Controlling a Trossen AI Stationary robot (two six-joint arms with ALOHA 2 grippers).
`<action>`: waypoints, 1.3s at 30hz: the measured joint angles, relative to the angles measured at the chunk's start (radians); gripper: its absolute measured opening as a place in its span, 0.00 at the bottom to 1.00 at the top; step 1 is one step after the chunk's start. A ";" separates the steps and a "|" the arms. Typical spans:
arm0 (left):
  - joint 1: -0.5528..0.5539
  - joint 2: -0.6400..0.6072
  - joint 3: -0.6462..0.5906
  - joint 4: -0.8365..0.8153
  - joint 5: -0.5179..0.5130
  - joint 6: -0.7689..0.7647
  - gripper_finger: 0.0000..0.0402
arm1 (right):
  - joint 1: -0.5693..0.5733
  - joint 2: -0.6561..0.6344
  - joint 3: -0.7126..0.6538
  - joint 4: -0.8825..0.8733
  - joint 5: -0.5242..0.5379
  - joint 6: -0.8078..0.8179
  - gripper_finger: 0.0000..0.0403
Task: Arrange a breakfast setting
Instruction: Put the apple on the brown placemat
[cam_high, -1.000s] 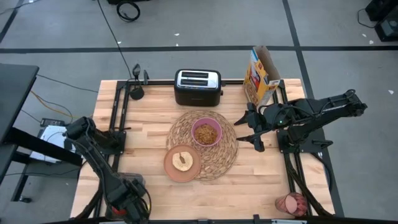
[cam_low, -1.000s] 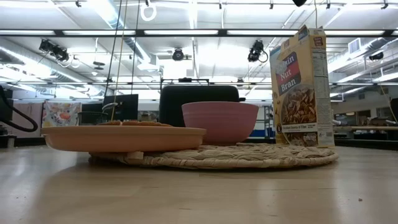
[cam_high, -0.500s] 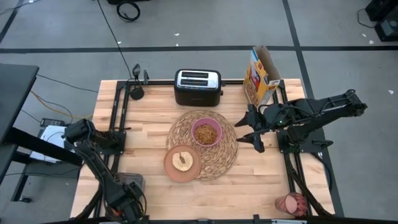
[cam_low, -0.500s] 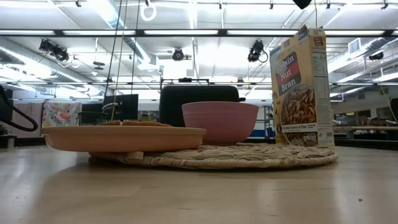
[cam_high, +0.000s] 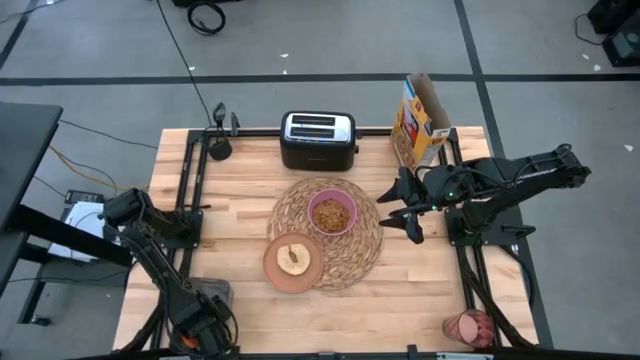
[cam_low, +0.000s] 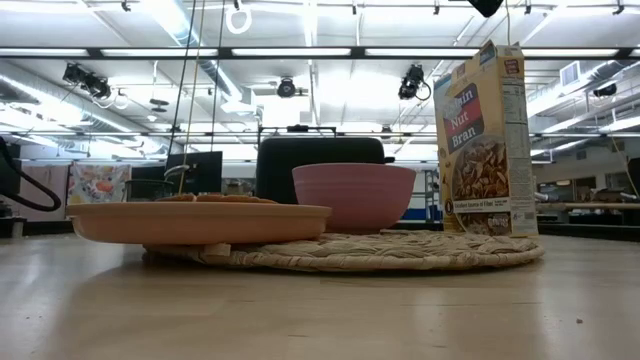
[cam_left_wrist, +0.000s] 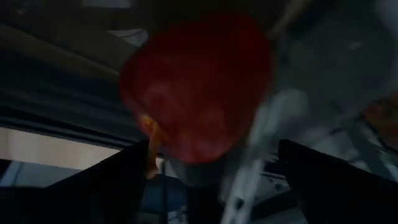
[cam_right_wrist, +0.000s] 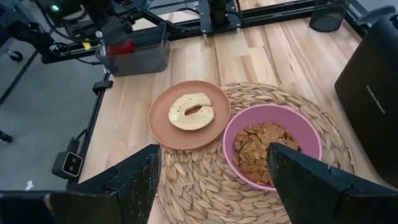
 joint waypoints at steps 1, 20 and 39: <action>0.002 -0.005 0.011 -0.005 0.001 -0.008 0.88 | -0.004 0.000 0.000 0.000 0.000 0.000 0.73; 0.015 -0.022 0.141 0.026 -0.175 -0.091 0.88 | -0.051 0.000 0.000 -0.001 -0.018 -0.028 0.73; -0.004 -0.078 0.120 -0.165 -0.232 -0.744 0.88 | -0.051 0.000 0.000 -0.003 -0.012 0.001 0.73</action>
